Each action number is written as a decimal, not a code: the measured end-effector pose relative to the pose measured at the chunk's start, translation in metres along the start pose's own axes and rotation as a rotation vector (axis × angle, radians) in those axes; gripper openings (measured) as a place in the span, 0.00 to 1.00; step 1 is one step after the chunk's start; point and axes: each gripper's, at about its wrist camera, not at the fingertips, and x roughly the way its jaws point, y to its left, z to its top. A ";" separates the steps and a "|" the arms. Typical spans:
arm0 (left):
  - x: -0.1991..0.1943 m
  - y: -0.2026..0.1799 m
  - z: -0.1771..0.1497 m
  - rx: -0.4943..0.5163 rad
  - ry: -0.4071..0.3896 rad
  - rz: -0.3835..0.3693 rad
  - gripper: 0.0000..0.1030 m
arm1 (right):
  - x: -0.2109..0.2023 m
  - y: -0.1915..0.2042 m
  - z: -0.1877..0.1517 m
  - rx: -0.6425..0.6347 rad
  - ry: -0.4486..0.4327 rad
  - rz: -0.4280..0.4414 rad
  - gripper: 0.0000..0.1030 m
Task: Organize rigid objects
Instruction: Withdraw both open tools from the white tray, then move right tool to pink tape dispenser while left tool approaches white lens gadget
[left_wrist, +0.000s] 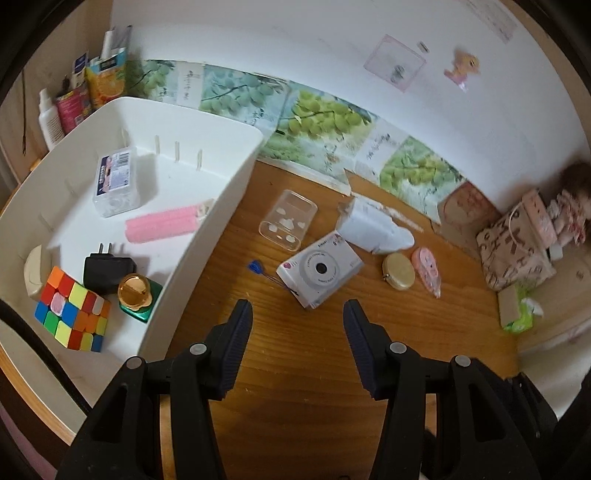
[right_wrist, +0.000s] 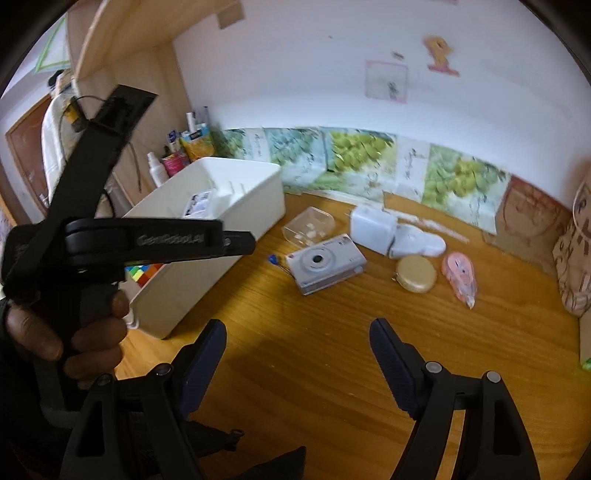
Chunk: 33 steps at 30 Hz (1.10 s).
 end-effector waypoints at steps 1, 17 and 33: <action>0.002 -0.002 0.000 0.009 0.009 0.005 0.54 | 0.002 -0.005 -0.001 0.020 0.005 0.000 0.78; 0.059 -0.032 0.007 0.158 0.206 0.035 0.75 | 0.045 -0.087 0.019 0.178 0.030 -0.192 0.78; 0.110 -0.052 0.023 0.251 0.259 0.125 0.80 | 0.089 -0.163 0.034 0.251 -0.015 -0.283 0.78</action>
